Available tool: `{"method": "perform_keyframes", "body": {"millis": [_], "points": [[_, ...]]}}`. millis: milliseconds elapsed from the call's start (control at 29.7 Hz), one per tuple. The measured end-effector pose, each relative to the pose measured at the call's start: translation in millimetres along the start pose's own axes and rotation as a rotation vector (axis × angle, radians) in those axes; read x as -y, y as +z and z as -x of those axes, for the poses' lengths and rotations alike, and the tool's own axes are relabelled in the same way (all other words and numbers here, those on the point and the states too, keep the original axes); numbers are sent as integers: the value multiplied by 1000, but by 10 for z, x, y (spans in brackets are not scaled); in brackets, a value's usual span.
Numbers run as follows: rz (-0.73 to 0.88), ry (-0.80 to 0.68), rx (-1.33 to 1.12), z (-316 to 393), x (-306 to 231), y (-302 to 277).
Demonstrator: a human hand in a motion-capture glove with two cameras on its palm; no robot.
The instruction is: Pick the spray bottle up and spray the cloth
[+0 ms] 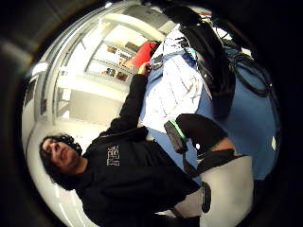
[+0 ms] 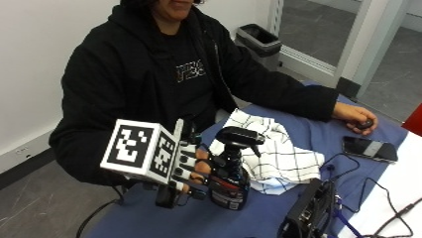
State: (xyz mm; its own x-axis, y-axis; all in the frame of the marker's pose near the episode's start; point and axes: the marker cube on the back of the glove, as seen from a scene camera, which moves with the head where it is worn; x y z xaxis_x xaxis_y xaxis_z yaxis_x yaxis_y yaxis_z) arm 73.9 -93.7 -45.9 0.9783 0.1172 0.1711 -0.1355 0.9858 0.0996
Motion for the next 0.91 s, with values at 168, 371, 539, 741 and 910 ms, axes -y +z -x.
{"method": "perform_keyframes", "body": {"millis": [168, 371, 539, 741, 910], "points": [[-38, -11, 283, -16, 453, 69], [-21, -72, 584, -36, 756, 109], [3, -69, 753, -48, 744, 129], [-35, -51, 845, -11, 801, 145], [-59, 6, 870, 42, 821, 167]]}}
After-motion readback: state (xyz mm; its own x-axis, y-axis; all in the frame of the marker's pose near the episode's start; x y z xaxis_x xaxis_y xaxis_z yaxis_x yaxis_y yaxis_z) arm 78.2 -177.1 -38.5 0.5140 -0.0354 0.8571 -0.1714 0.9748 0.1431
